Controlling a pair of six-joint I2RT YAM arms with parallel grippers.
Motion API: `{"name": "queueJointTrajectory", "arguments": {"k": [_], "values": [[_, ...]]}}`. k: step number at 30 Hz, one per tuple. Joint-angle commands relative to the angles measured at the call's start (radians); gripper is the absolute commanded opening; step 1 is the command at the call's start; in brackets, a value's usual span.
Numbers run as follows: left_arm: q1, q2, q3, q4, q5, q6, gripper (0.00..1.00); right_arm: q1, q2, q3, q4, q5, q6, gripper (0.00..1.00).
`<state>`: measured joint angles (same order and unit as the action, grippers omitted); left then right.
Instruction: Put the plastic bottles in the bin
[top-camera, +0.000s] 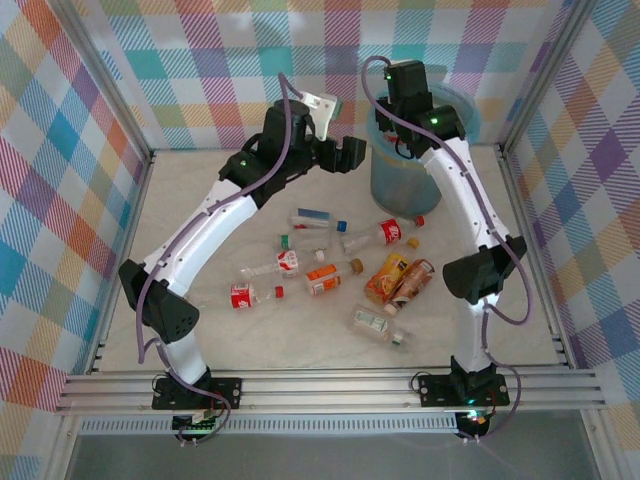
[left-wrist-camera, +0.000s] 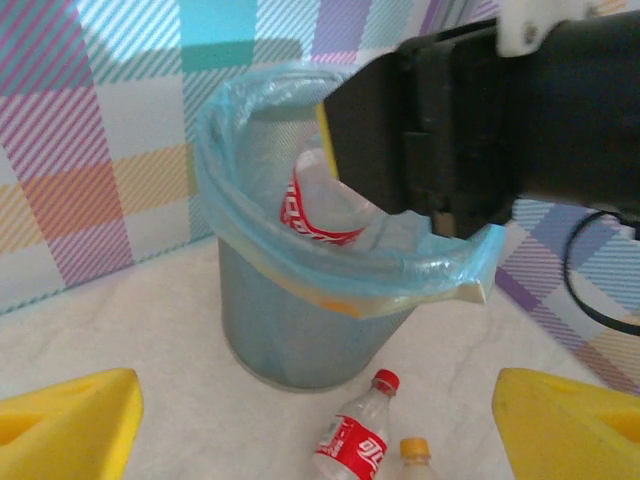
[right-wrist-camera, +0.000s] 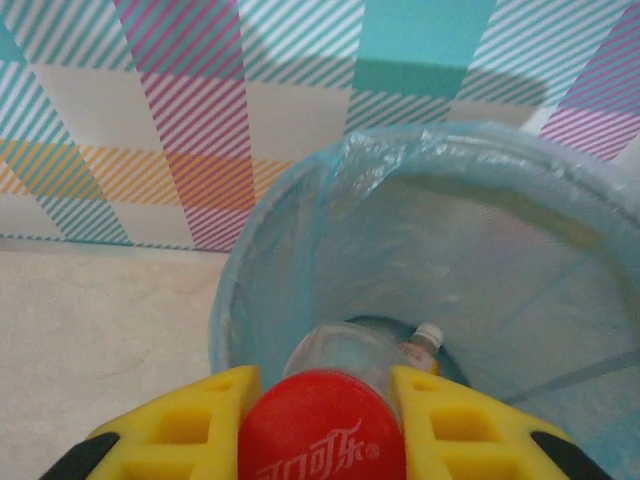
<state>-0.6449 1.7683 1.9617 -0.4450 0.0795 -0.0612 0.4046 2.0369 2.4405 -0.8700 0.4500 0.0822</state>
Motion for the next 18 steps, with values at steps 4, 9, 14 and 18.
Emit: {"name": "queueJointTrajectory", "arguments": {"k": [4, 9, 14, 18], "values": [[0.013, 0.009, 0.003, -0.014, 0.044, -0.014, 0.9, -0.067, 0.048, -0.029, 0.02, -0.146, 0.131, 0.19], [0.014, 0.006, -0.025, -0.01, 0.045, -0.011, 0.9, -0.11, 0.071, -0.103, 0.083, -0.236, 0.177, 0.24], [0.016, 0.009, -0.034, -0.011, 0.044, -0.009, 0.9, -0.144, 0.12, -0.11, 0.099, -0.32, 0.207, 0.42], [0.016, 0.009, -0.042, -0.009, 0.041, -0.011, 0.9, -0.153, 0.135, -0.1, 0.086, -0.32, 0.212, 0.57]]}}
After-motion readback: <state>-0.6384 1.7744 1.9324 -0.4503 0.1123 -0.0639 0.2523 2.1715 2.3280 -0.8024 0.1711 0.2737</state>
